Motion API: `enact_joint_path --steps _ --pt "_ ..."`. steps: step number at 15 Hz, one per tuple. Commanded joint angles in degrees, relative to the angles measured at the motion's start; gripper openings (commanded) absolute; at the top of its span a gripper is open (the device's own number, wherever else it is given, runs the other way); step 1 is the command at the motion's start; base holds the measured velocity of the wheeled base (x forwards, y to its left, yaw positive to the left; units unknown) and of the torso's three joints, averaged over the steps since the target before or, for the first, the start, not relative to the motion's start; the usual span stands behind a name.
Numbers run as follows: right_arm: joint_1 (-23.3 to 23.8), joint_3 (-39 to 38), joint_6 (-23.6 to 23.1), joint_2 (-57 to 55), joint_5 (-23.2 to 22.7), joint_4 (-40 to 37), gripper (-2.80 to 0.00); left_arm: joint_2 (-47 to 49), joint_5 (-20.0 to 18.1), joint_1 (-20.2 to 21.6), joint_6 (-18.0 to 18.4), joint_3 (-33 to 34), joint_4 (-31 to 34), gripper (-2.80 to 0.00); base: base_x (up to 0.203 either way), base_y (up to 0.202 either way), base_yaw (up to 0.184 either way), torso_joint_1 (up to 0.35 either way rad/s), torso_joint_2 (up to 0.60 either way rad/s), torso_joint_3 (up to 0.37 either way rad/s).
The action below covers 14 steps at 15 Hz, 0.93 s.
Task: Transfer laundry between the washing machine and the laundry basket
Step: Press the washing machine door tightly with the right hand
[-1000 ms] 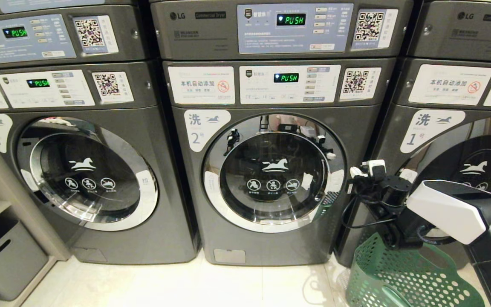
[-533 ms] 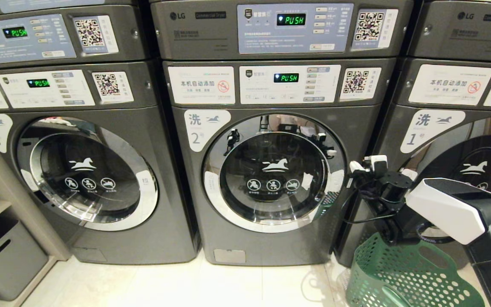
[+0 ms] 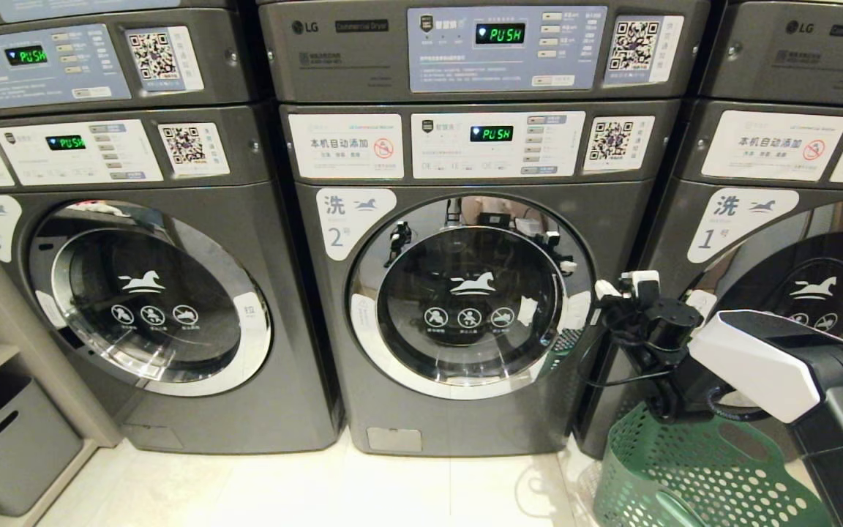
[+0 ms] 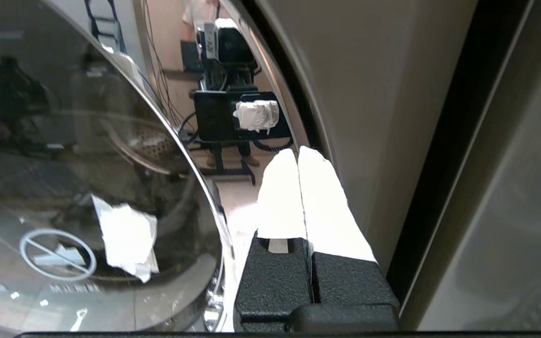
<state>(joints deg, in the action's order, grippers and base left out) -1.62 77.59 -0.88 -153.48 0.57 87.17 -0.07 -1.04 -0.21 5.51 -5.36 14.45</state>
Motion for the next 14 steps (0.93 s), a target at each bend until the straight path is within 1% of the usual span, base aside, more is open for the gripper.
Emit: enact_joint_path --steps 1,4,5,7,9,10,12,14 --pt "0.0 0.0 -0.1 -0.9 0.1 0.5 -2.80 0.0 0.0 0.0 0.1 0.0 0.0 -2.80 0.000 0.000 0.000 0.000 0.00 0.000" --pt "0.4 -2.1 -0.6 -0.8 0.6 0.5 -2.80 0.0 0.1 -0.1 -0.2 0.2 -0.3 -2.80 0.000 0.000 0.000 0.000 0.00 0.000" --pt "0.7 -5.3 -0.7 0.3 0.6 0.5 -2.80 0.0 0.2 -0.1 -0.2 0.2 -0.4 -2.80 0.000 0.000 0.000 0.000 0.00 0.000" --pt "0.8 -14.0 -0.6 3.3 0.4 0.5 -2.80 0.0 0.1 -0.1 -0.1 0.3 -0.5 -2.80 0.000 0.000 0.000 0.000 0.00 0.000" --pt "1.0 -25.9 -0.8 8.3 0.5 0.5 -2.80 0.0 0.1 -0.1 -0.1 0.4 -0.5 -2.80 0.000 0.000 0.000 0.000 0.00 0.000" --pt "1.0 -33.5 -0.8 12.2 0.5 0.5 -2.80 0.0 0.0 -0.1 0.0 0.4 -0.5 -2.80 0.000 0.000 0.000 0.000 0.00 0.000" --pt "0.8 -48.3 -0.8 24.3 0.3 0.5 -2.80 0.0 -0.1 0.0 0.1 0.4 -0.5 -2.80 0.000 0.000 0.000 0.000 0.00 0.000" --pt "0.5 -60.6 -0.9 38.6 -1.1 0.5 -2.80 0.0 -0.2 0.0 0.3 0.4 -0.5 -2.80 0.000 0.000 0.000 0.000 0.00 0.000"
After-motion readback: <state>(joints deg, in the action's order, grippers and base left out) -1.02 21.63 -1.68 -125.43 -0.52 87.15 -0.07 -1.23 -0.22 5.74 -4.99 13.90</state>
